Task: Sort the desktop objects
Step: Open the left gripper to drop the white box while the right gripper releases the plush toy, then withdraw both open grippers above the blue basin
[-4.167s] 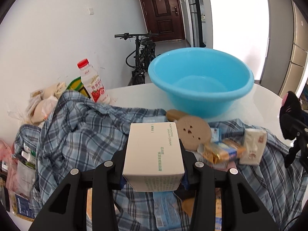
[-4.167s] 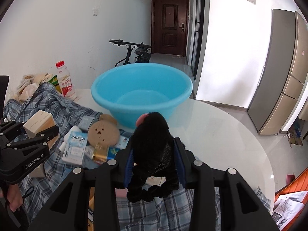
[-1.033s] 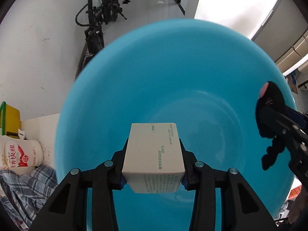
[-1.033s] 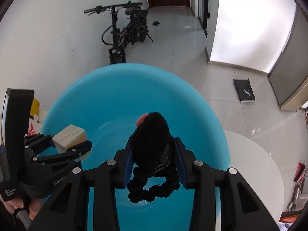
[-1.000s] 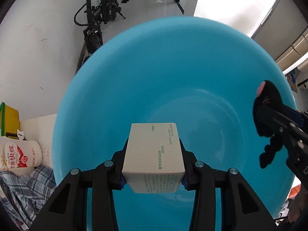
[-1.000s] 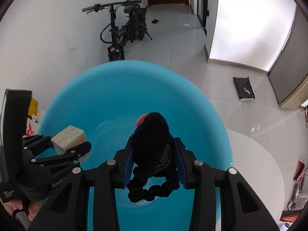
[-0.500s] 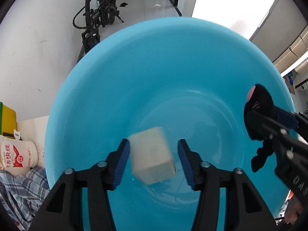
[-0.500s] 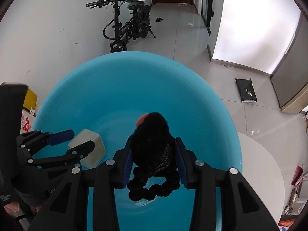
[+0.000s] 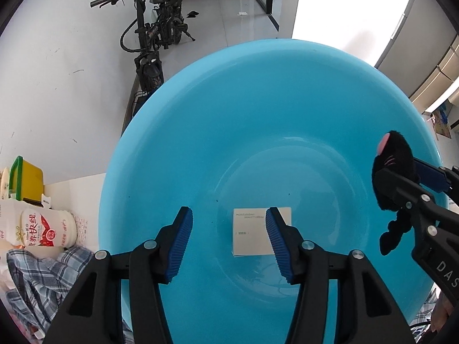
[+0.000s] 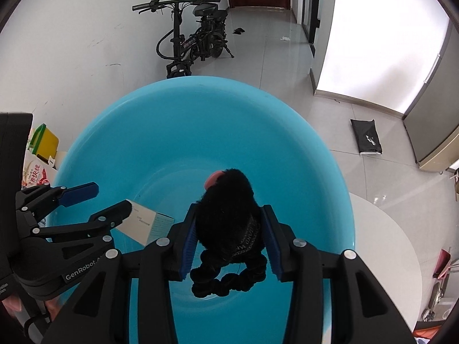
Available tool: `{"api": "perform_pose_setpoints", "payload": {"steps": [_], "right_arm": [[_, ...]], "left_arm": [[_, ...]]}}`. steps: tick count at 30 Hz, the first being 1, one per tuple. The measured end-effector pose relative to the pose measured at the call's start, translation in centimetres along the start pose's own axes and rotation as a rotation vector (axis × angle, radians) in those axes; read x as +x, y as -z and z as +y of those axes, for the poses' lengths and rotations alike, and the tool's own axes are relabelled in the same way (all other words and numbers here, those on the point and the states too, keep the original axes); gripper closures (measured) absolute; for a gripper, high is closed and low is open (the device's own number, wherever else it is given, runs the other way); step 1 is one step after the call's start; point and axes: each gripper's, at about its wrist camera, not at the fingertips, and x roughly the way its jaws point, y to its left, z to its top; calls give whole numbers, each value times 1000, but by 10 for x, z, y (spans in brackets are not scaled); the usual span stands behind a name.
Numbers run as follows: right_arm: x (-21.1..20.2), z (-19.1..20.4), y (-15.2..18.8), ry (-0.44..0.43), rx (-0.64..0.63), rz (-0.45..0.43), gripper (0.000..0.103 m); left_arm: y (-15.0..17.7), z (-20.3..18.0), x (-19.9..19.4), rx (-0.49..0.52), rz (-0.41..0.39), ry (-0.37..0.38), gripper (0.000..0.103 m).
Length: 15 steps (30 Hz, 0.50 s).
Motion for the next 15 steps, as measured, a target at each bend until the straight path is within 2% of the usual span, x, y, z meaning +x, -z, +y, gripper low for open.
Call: {"api": "perform_pose_setpoints", "payload": {"steps": [5, 6, 8, 10, 11, 12, 15], "right_arm": [[0, 0, 0, 0, 7, -14, 61], [0, -1, 1, -3, 17, -23, 56], [-2, -3, 2, -9, 44, -50, 39], [-6, -4, 5, -23, 40, -105, 36], [-7, -2, 5, -20, 28, -113, 31], [-7, 0, 5, -19, 15, -107, 25], [-5, 3, 5, -26, -1, -77, 21]], "left_arm": [[4, 5, 2, -16, 7, 4, 47], [5, 5, 2, -18, 10, 7, 47], [7, 6, 2, -14, 8, 10, 47], [9, 5, 0, -5, 4, 1, 47], [10, 3, -1, -1, 4, -3, 47], [12, 0, -2, 2, 3, -6, 47], [20, -7, -4, 17, -1, -15, 47]]}}
